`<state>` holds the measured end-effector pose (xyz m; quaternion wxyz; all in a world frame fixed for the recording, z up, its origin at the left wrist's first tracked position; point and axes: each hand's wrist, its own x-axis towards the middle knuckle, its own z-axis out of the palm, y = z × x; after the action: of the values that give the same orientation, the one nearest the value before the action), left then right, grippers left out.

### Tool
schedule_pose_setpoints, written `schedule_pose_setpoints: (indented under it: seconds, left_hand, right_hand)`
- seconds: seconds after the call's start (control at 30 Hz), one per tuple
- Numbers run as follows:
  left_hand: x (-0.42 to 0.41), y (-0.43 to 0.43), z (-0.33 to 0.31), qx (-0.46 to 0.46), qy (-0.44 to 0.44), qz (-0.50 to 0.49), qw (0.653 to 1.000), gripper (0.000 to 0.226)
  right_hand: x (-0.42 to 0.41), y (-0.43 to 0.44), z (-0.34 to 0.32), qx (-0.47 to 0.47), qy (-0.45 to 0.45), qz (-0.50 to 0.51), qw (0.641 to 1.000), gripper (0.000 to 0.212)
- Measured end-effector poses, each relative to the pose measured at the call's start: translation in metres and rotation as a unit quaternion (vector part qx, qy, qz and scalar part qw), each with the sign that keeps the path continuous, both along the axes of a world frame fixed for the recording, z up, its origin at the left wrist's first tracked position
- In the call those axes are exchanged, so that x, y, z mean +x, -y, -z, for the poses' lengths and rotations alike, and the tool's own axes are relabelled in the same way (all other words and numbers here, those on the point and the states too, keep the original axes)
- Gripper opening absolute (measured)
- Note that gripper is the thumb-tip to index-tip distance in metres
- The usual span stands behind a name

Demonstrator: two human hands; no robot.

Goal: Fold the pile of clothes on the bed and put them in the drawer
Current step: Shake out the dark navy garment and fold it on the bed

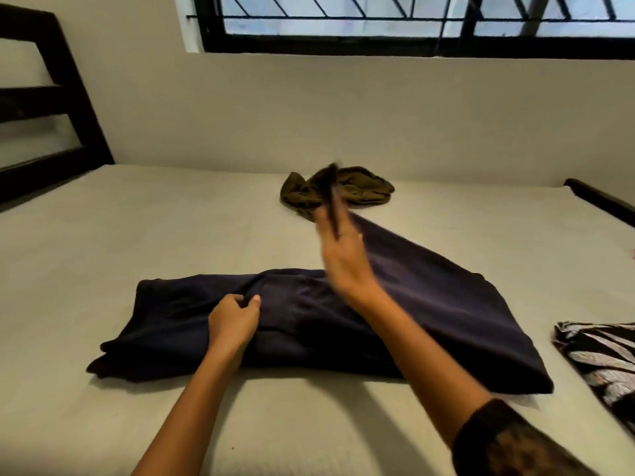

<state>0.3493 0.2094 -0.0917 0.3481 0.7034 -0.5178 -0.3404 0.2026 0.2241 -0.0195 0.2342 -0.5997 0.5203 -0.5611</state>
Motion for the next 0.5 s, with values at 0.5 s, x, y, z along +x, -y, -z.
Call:
schedule_pose_setpoints:
  seconds: [0.5]
  left_hand:
    - [0.011, -0.002, 0.005, -0.052, 0.022, 0.026, 0.998, 0.035]
  right_hand:
    - [0.025, -0.001, 0.103, 0.191, -0.466, -0.114, 0.856, 0.074]
